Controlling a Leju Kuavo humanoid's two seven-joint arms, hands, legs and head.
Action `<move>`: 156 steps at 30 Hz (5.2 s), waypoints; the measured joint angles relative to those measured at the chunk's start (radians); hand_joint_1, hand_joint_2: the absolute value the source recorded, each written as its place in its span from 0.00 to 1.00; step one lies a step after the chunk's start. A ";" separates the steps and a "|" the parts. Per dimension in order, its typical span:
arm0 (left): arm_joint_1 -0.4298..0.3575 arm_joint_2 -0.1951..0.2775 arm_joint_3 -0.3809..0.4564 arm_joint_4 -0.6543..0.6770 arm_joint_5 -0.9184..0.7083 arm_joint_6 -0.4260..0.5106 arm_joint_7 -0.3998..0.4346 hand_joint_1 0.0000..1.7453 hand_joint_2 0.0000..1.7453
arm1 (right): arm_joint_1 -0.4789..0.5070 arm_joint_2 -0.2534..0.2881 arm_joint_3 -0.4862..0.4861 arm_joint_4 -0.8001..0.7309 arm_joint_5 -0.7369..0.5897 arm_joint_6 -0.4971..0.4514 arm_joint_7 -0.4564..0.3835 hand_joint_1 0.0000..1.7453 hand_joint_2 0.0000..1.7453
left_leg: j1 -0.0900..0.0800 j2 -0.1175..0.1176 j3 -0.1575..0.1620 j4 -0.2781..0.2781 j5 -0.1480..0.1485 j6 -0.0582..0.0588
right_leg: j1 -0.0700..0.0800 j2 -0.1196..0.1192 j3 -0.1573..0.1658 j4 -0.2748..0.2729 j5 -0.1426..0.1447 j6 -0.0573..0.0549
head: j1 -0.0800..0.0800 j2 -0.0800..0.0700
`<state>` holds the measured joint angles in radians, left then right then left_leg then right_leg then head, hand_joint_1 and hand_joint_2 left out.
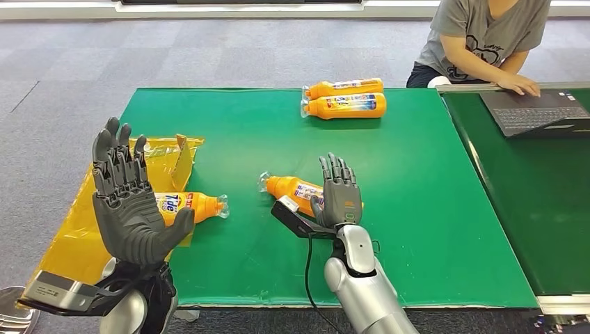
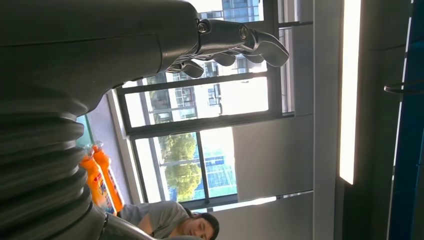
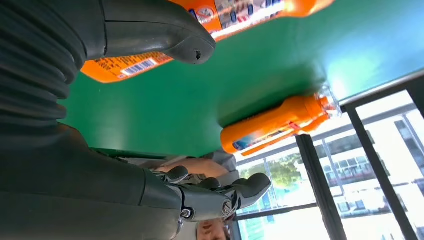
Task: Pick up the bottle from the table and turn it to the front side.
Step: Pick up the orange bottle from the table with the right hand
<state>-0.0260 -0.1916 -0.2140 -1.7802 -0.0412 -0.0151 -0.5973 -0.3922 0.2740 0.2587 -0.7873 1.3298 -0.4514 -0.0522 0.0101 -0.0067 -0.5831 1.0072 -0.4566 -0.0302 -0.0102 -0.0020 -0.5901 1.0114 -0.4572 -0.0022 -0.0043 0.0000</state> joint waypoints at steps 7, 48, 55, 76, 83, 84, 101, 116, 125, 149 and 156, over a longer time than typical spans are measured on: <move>-0.010 -0.005 0.000 0.012 0.000 -0.016 0.005 0.00 1.00 | -0.018 0.000 0.009 0.070 -0.013 0.027 0.009 0.00 1.00 | 0.000 0.000 -0.001 0.000 0.000 0.000 | -0.001 0.000 -0.001 0.000 0.000 0.000 | 0.000 0.000; -0.043 -0.016 0.000 0.054 0.000 -0.028 0.010 0.00 1.00 | -0.095 -0.016 0.012 0.277 -0.043 0.201 0.058 0.00 1.00 | 0.000 0.002 0.002 0.000 0.000 0.000 | 0.000 0.002 0.001 0.000 0.001 0.001 | 0.000 0.000; -0.036 -0.016 0.000 0.056 0.000 -0.027 0.009 0.00 1.00 | -0.101 -0.016 0.018 0.286 -0.025 0.203 0.103 0.00 1.00 | 0.000 0.001 0.002 0.000 0.000 0.000 | 0.000 0.001 0.001 0.000 0.001 0.001 | 0.000 0.000; -0.026 -0.016 0.002 0.094 0.002 -0.027 0.006 0.00 1.00 | -0.153 -0.072 0.007 0.358 0.095 0.264 0.440 0.00 1.00 | -0.001 0.001 0.005 0.000 -0.001 0.001 | -0.001 0.001 0.005 -0.001 0.001 0.001 | 0.000 0.000; -0.026 -0.016 0.002 0.100 0.002 -0.028 0.006 0.00 1.00 | -0.154 -0.072 -0.009 0.360 0.105 0.262 0.427 0.00 1.00 | -0.001 0.001 0.007 0.000 -0.001 0.001 | -0.001 0.001 0.007 -0.001 0.001 0.002 | 0.000 0.000; -0.026 -0.016 0.002 0.101 0.002 -0.028 0.006 0.00 1.00 | -0.154 -0.072 -0.010 0.360 0.105 0.262 0.427 0.00 1.00 | -0.001 0.001 0.007 0.000 -0.001 0.001 | -0.001 0.001 0.007 -0.001 0.001 0.002 | 0.000 0.000; -0.019 -0.014 0.014 0.102 0.000 -0.028 0.002 0.00 1.00 | -0.153 -0.071 -0.022 0.360 0.129 0.256 0.398 0.00 1.00 | -0.001 0.001 0.007 0.000 0.000 0.002 | -0.001 0.001 0.007 -0.001 0.001 0.002 | 0.000 0.000; -0.020 -0.014 0.019 0.109 -0.001 -0.032 -0.002 0.00 1.00 | -0.153 -0.069 -0.041 0.360 0.147 0.254 0.392 0.75 1.00 | -0.001 0.001 0.007 0.000 0.000 0.002 | -0.001 0.001 0.007 -0.001 0.001 0.002 | 0.000 0.000; -0.020 -0.014 0.019 0.116 -0.001 -0.032 -0.005 0.00 1.00 | -0.159 -0.069 -0.046 0.360 0.150 0.240 0.379 1.00 1.00 | -0.001 0.002 0.007 0.000 0.000 0.002 | -0.001 0.001 0.007 -0.001 0.001 0.002 | 0.000 0.000; -0.009 -0.014 0.027 0.114 -0.002 -0.031 -0.015 0.00 1.00 | -0.149 -0.059 -0.066 0.358 0.132 0.157 0.274 1.00 1.00 | 0.000 0.002 0.007 0.000 0.000 0.002 | 0.000 0.003 0.007 -0.001 0.001 0.002 | 0.000 0.000; 0.028 -0.014 0.039 0.093 -0.012 -0.026 -0.035 0.00 1.00 | -0.021 -0.017 -0.089 0.139 -0.185 -0.049 -0.143 1.00 1.00 | 0.000 0.000 0.002 0.000 0.000 0.001 | 0.000 0.000 0.002 -0.001 0.001 0.001 | 0.000 0.000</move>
<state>0.0021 -0.2052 -0.1749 -1.6875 -0.0529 -0.0412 -0.6327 -0.4128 0.2565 0.1697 -0.6483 1.1451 -0.5002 -0.1947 0.0099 -0.0067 -0.5810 1.0075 -0.4567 -0.0290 -0.0103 -0.0021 -0.5877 1.0102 -0.4564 -0.0010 -0.0045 0.0000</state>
